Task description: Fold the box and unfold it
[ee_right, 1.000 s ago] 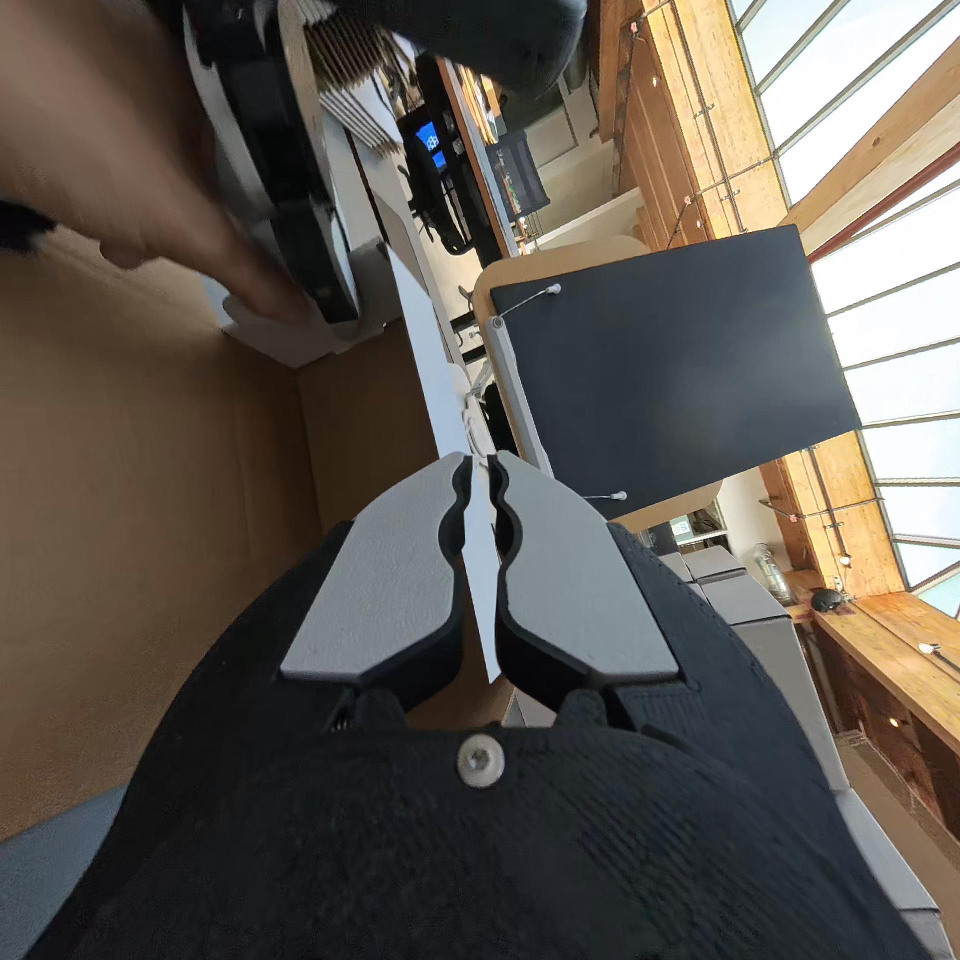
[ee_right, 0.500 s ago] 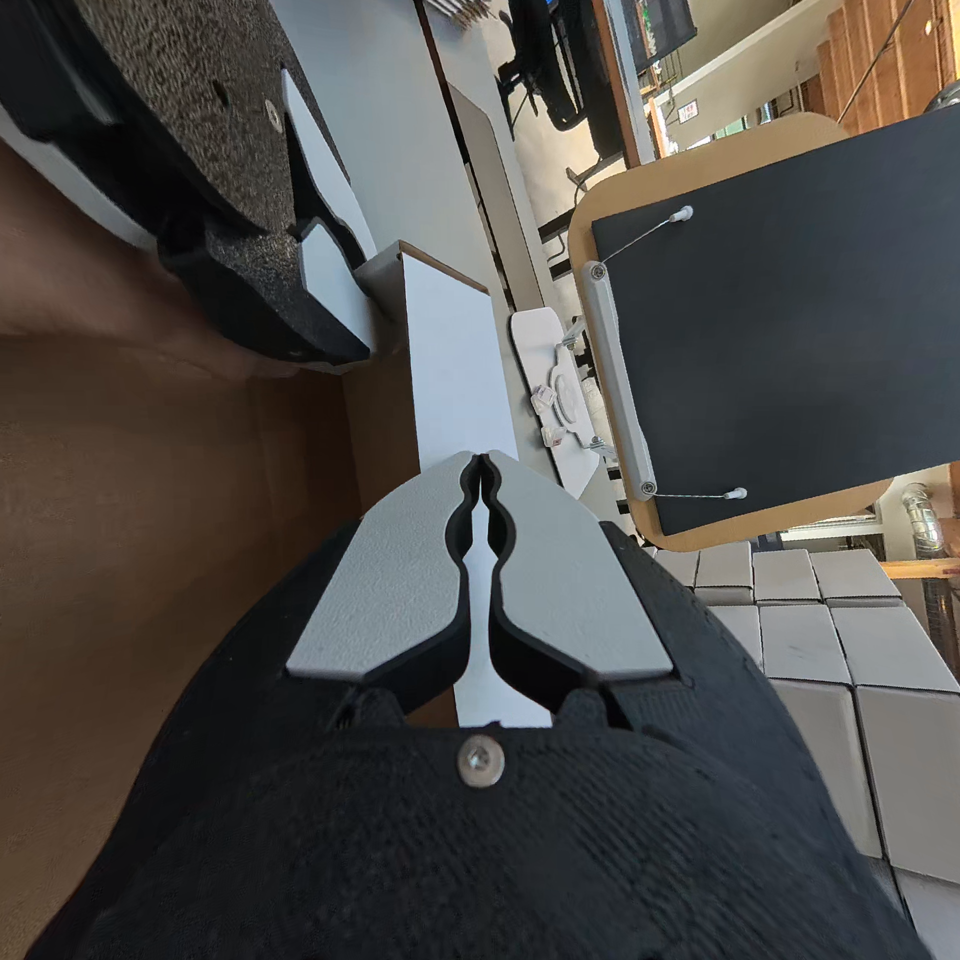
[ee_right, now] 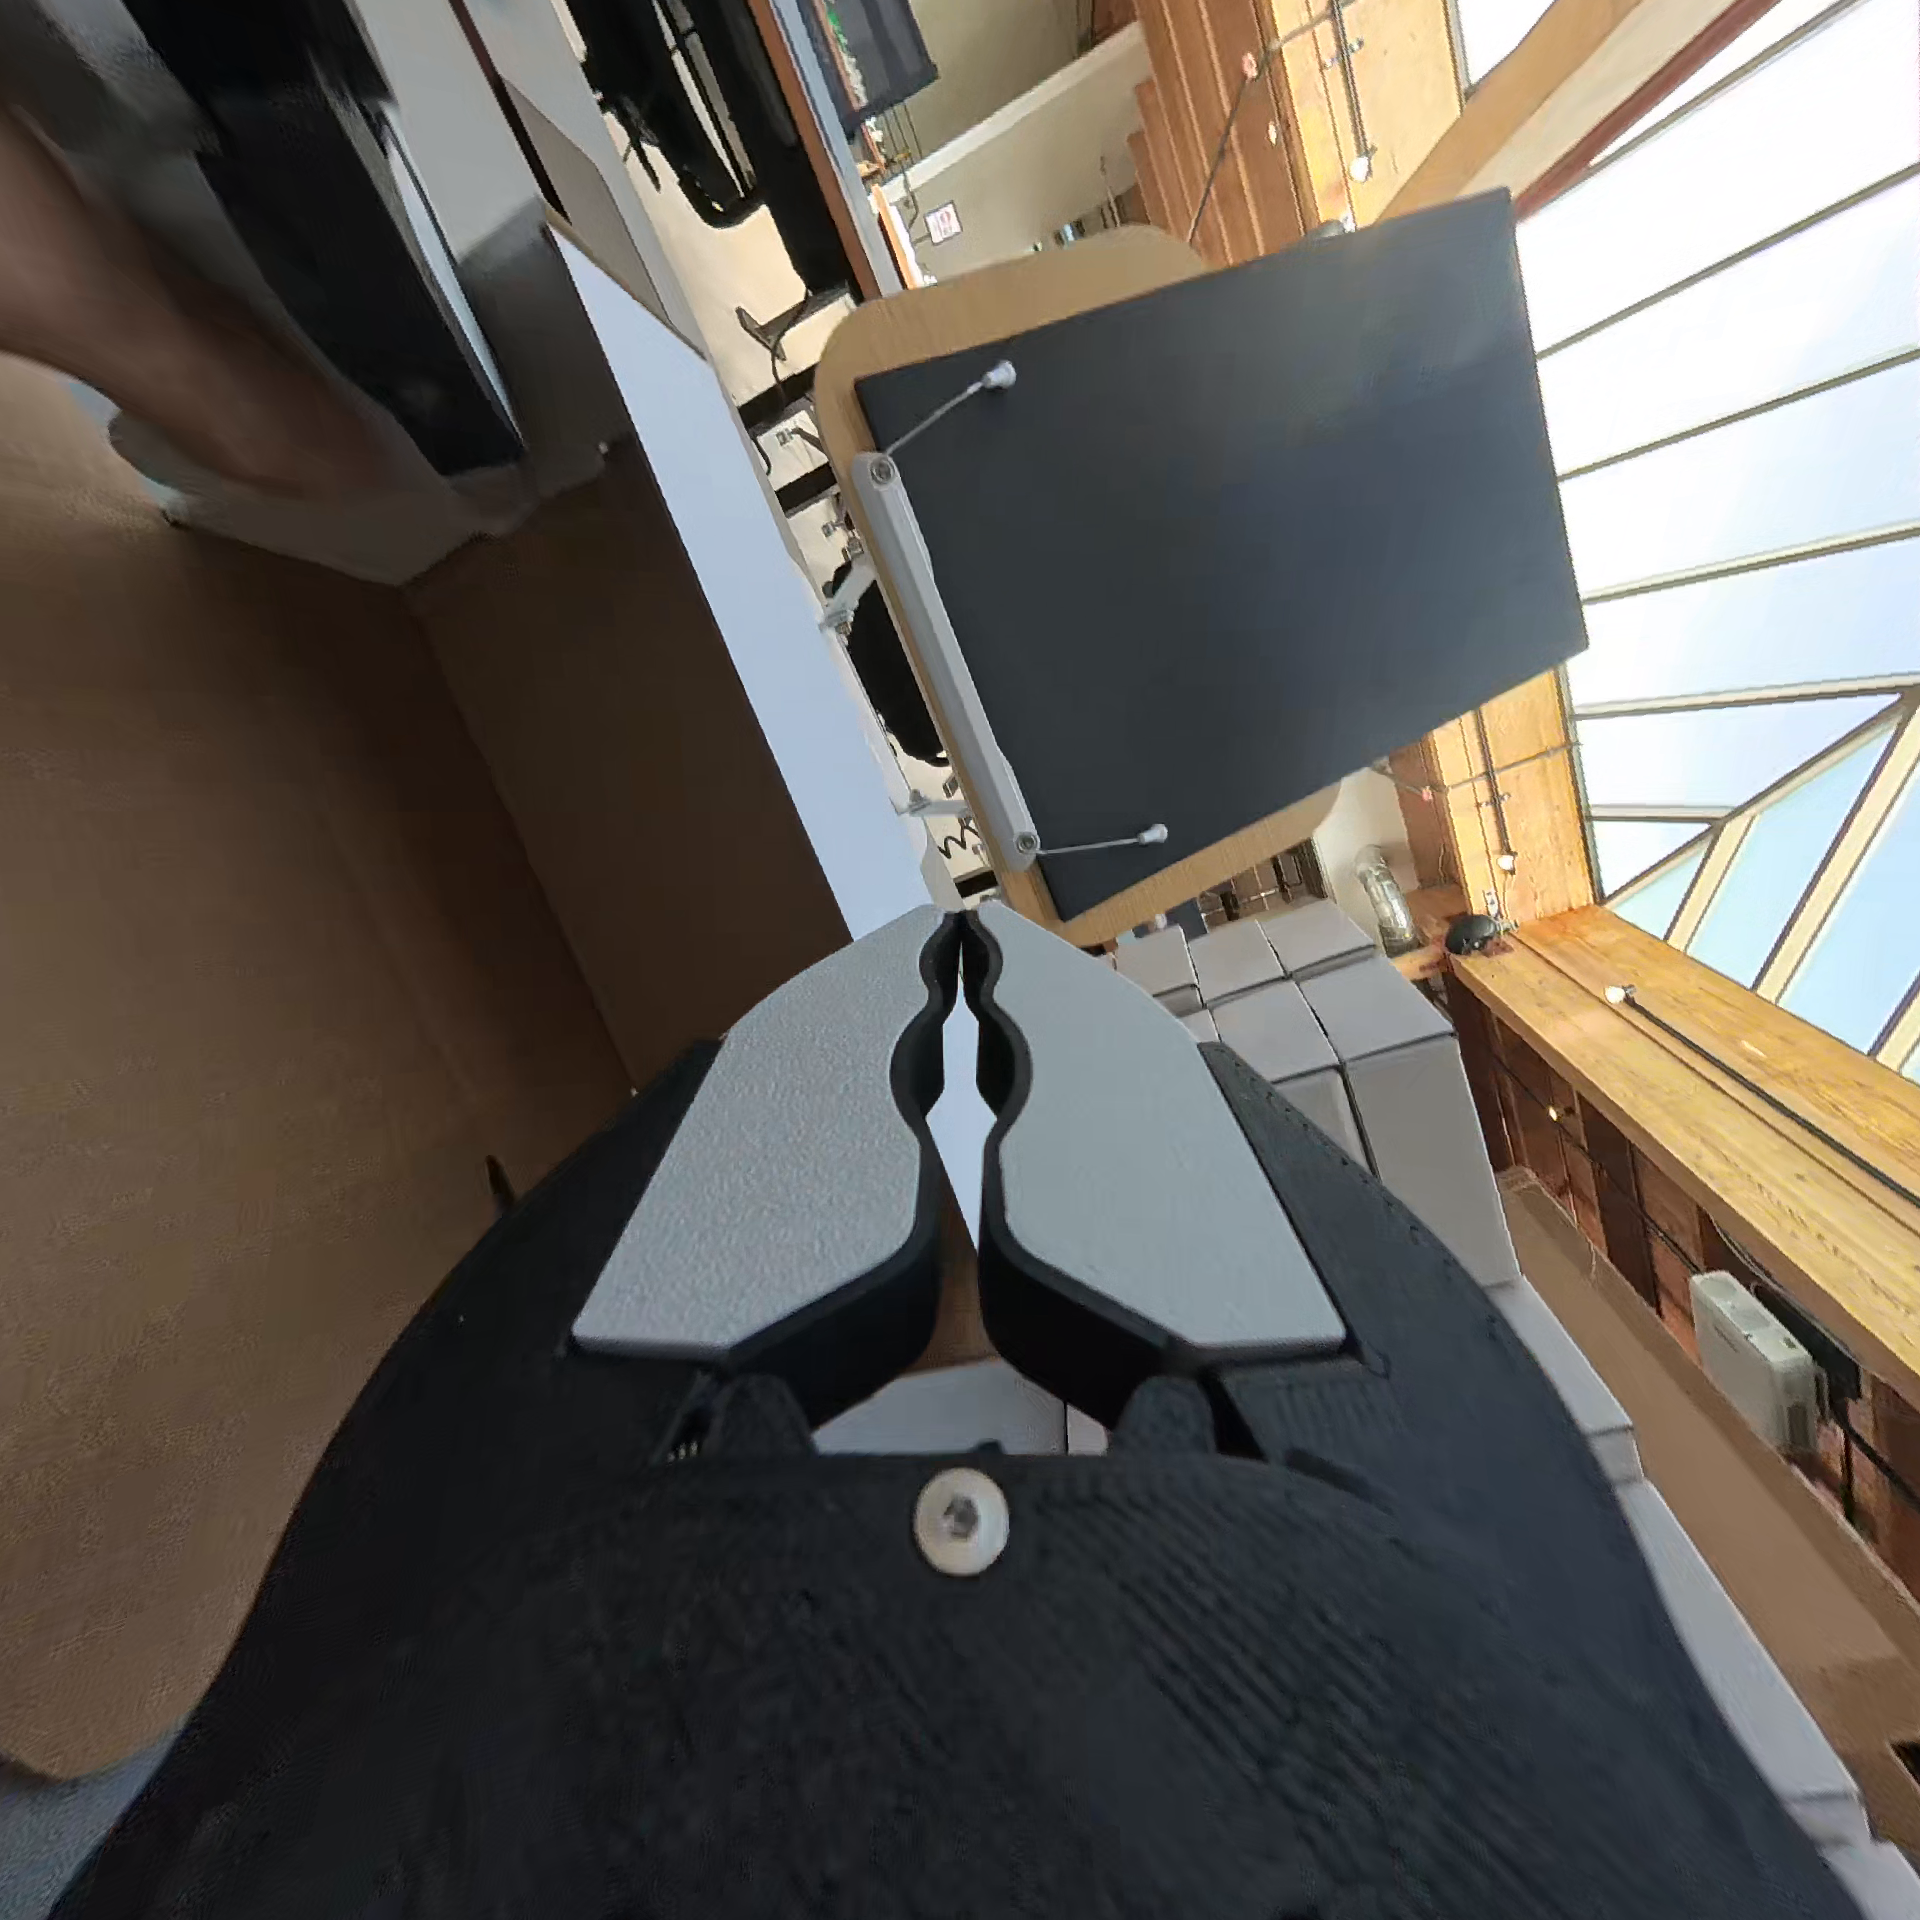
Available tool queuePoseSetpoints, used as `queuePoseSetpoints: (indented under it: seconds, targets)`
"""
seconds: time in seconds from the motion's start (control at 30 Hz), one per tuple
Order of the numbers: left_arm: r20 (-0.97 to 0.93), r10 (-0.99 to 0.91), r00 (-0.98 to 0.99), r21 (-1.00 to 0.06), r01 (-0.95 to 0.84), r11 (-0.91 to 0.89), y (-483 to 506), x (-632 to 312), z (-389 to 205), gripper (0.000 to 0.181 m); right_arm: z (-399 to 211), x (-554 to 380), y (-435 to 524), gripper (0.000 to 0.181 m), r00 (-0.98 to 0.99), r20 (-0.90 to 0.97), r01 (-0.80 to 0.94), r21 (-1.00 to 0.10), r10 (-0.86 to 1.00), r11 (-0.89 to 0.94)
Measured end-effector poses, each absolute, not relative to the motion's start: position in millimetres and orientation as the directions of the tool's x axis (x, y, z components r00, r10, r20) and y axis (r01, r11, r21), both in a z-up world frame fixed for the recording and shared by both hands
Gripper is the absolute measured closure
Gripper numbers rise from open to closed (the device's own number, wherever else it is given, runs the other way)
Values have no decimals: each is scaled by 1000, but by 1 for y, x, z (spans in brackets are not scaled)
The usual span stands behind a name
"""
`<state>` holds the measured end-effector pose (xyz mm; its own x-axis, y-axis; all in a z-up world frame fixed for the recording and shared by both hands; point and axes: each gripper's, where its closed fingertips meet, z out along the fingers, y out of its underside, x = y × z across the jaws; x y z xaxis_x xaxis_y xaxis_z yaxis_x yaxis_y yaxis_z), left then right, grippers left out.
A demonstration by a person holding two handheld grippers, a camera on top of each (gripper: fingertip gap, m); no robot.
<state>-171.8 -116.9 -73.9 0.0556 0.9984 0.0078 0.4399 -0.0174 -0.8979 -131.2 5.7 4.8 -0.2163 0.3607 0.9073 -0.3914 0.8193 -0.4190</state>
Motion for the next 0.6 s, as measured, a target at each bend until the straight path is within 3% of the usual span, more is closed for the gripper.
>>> queuePoseSetpoints:
  seconds: [0.2,0.43,0.6]
  targets:
    - [24,999,-31,-890,454,36,-146,-157,-75,175,3,-141,35,181,-257,875,-332,-479,411,813]
    - [-29,997,-78,-885,465,11,-170,-131,-77,175,-11,-145,-5,181,-297,920,-332,-351,257,875]
    - [-27,997,-75,-886,464,11,-182,-123,-77,175,-23,-137,-13,181,-308,922,-268,-322,236,908]
